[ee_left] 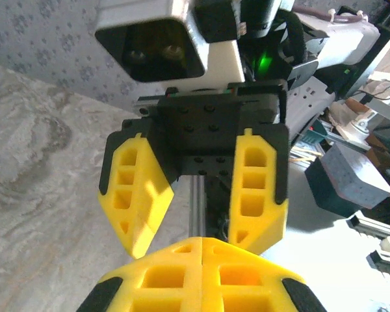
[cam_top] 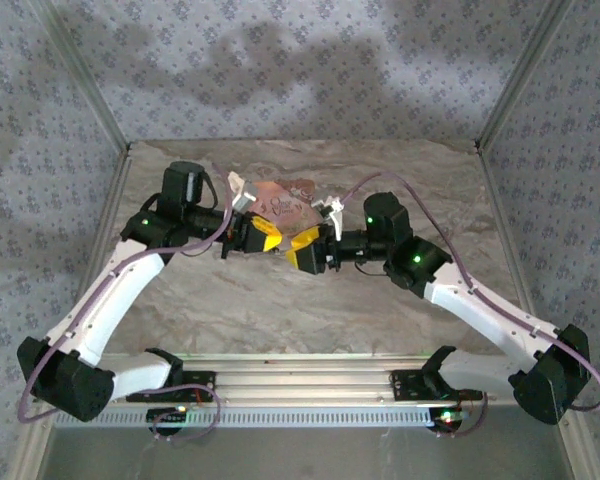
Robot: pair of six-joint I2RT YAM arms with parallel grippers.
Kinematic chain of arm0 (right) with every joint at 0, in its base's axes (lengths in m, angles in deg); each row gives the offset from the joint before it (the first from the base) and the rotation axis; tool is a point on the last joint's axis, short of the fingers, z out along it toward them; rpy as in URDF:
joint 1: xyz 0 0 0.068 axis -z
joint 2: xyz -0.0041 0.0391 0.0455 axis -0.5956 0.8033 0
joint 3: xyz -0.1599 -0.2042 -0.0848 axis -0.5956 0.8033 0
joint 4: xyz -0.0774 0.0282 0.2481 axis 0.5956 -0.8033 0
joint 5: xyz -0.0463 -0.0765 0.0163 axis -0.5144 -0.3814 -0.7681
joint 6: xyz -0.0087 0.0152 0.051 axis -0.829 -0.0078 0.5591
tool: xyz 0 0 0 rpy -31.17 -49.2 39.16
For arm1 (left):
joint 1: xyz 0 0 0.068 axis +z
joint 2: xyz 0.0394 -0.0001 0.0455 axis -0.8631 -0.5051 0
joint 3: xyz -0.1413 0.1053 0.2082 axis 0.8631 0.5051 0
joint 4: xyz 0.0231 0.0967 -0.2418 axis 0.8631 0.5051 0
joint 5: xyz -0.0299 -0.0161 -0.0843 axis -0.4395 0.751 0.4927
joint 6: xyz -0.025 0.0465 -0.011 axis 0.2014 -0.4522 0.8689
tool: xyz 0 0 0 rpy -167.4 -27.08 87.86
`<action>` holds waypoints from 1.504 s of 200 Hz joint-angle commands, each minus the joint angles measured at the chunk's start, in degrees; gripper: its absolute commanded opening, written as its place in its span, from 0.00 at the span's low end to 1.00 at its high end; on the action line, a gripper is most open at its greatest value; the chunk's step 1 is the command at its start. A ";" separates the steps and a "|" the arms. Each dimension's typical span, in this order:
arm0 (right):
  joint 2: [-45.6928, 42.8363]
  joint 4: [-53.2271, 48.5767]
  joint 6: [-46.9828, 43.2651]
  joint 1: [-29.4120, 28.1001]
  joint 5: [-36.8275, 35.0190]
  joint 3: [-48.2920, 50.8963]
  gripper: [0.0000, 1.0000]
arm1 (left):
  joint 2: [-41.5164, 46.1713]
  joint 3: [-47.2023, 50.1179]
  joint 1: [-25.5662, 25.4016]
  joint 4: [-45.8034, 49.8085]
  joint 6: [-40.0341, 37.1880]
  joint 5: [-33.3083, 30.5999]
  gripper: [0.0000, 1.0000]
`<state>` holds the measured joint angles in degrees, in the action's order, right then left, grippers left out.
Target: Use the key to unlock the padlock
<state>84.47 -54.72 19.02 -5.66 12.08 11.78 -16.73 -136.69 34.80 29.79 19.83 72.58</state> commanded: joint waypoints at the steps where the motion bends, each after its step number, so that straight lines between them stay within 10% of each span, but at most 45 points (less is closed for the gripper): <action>1: 0.77 -0.25 -1.46 -1.01 1.33 -2.26 0.54 | 0.06 -1.49 -0.54 2.70 -2.80 3.41 0.00; 52: 3.97 -0.08 -1.90 -1.56 2.77 -4.50 0.50 | -1.33 -1.83 -0.98 3.21 -2.83 3.15 0.00; 116: 6.34 -0.14 -2.11 -1.30 4.65 -4.96 0.00 | -3.02 -3.41 -0.98 4.34 -3.44 2.97 0.00; 195: 3.73 8.75 4.32 0.66 -0.27 1.85 0.00 | -5.06 -3.08 -0.76 -5.32 11.78 -3.90 0.00; 250: 2.03 17.18 11.94 3.24 -6.30 9.15 0.00 | -0.74 2.83 -0.67 -20.74 27.66 -14.23 0.54; 301: 1.98 23.93 17.38 5.09 -8.73 12.76 0.00 | 5.19 15.15 1.31 -36.22 43.16 -22.94 0.60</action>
<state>87.61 -36.53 32.59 -1.20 5.39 23.78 -14.30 -126.83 35.81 5.88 52.64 54.35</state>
